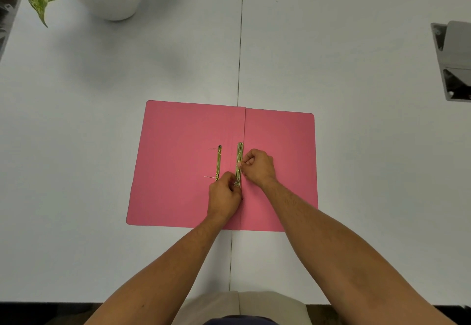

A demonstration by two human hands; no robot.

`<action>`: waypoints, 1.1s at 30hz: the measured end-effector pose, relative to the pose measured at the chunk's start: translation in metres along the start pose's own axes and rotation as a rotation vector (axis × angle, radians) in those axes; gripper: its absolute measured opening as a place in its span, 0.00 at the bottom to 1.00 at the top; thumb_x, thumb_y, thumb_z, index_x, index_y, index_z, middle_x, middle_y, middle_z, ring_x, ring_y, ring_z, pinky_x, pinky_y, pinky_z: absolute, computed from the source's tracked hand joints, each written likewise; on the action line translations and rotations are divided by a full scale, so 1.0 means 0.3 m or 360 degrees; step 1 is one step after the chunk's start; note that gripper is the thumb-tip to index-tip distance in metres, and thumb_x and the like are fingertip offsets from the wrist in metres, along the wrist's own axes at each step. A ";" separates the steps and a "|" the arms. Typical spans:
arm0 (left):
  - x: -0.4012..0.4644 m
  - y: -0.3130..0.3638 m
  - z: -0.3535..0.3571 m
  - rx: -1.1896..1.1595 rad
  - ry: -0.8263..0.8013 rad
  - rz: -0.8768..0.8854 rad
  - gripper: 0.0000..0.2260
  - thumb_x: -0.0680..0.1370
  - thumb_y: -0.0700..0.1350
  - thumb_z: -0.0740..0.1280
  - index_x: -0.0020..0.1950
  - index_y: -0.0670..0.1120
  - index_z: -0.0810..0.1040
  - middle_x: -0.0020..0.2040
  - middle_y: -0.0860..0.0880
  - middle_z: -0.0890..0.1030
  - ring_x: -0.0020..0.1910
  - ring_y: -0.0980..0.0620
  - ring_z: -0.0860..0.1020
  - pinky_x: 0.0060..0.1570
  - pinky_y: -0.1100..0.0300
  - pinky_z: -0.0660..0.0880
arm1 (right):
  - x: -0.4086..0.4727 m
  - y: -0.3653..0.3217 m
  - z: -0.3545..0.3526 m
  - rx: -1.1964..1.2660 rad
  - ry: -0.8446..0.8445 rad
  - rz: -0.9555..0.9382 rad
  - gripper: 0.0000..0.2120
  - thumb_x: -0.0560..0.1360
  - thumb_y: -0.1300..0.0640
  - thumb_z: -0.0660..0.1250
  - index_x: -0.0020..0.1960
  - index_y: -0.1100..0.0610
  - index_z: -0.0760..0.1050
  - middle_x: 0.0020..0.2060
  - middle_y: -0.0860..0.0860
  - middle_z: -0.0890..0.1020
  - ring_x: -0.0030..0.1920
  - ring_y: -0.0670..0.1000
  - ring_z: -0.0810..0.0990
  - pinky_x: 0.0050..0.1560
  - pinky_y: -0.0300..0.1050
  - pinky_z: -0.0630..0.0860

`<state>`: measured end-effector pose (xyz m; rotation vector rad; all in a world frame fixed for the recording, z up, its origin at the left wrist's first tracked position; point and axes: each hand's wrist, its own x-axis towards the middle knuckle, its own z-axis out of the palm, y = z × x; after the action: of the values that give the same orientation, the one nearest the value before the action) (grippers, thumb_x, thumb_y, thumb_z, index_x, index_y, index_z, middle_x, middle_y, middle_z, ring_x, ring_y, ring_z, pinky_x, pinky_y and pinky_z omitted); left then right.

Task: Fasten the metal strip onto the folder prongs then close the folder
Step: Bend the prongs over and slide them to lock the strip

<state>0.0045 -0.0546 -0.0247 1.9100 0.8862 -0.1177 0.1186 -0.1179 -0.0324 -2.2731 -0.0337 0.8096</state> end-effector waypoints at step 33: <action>-0.022 -0.031 0.015 0.0052 0.0037 0.0127 0.10 0.74 0.36 0.64 0.52 0.41 0.82 0.44 0.42 0.84 0.43 0.45 0.79 0.47 0.54 0.77 | -0.004 0.002 0.001 0.0022 0.0014 0.0001 0.08 0.70 0.63 0.74 0.38 0.55 0.76 0.35 0.59 0.85 0.39 0.59 0.85 0.44 0.51 0.84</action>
<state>-0.0049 -0.0595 -0.0309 1.9780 0.8270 -0.0626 0.1172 -0.1185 -0.0323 -2.2634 -0.0233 0.7975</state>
